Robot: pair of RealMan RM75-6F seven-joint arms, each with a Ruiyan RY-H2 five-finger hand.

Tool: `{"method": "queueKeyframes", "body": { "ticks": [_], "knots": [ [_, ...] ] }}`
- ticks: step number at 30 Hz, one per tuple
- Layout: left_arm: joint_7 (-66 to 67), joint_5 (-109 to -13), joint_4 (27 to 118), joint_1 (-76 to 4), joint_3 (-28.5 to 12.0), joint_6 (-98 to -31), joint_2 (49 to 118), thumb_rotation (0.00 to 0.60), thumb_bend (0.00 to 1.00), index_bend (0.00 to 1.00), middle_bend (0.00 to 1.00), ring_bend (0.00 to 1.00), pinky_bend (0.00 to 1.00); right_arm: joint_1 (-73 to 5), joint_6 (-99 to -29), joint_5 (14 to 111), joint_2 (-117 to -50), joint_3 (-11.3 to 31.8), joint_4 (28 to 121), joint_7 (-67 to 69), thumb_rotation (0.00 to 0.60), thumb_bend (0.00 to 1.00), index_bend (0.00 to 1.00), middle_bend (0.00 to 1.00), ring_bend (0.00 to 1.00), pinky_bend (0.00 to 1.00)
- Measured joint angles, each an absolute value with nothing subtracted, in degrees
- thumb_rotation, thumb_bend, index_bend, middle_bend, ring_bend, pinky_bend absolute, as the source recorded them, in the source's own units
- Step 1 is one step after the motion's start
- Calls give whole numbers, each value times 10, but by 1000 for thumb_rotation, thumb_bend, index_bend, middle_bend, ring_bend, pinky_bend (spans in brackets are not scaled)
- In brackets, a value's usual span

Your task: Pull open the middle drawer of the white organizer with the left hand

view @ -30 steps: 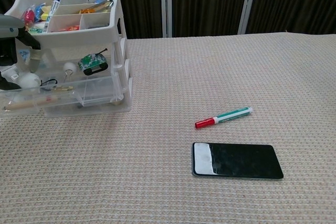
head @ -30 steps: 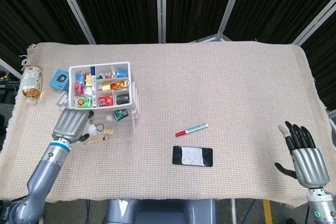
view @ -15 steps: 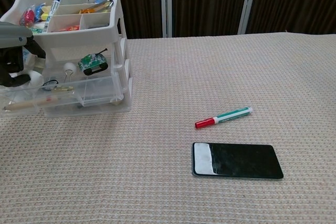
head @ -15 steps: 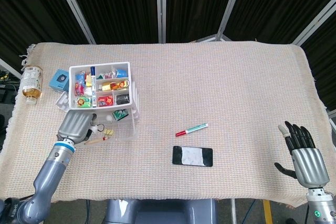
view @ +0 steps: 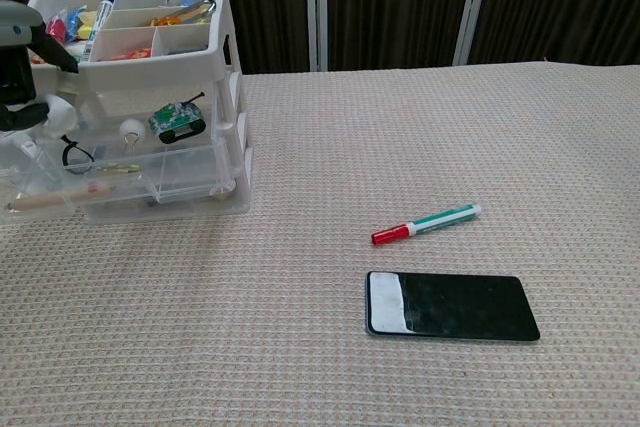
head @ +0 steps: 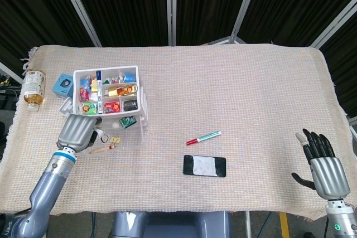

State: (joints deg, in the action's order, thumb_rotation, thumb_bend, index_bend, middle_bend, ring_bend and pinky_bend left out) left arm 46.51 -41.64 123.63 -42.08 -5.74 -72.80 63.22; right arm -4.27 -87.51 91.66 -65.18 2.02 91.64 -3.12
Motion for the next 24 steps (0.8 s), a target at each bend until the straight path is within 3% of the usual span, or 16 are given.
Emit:
{"method": "queueKeyframes", "body": {
  "ticks": [14, 24],
  "knots": [
    [393, -569, 1310, -359, -37, -763, 536, 600, 576, 573, 964, 979, 834, -41, -879, 917, -648, 21, 918, -28, 600, 17, 0, 0, 0, 0],
    [296, -653, 1239, -282, 4, -782, 512, 600, 559, 530, 964, 979, 834, -41, -878, 920, -652, 19, 919, -36, 600, 16, 0, 0, 0, 0]
  ]
}}
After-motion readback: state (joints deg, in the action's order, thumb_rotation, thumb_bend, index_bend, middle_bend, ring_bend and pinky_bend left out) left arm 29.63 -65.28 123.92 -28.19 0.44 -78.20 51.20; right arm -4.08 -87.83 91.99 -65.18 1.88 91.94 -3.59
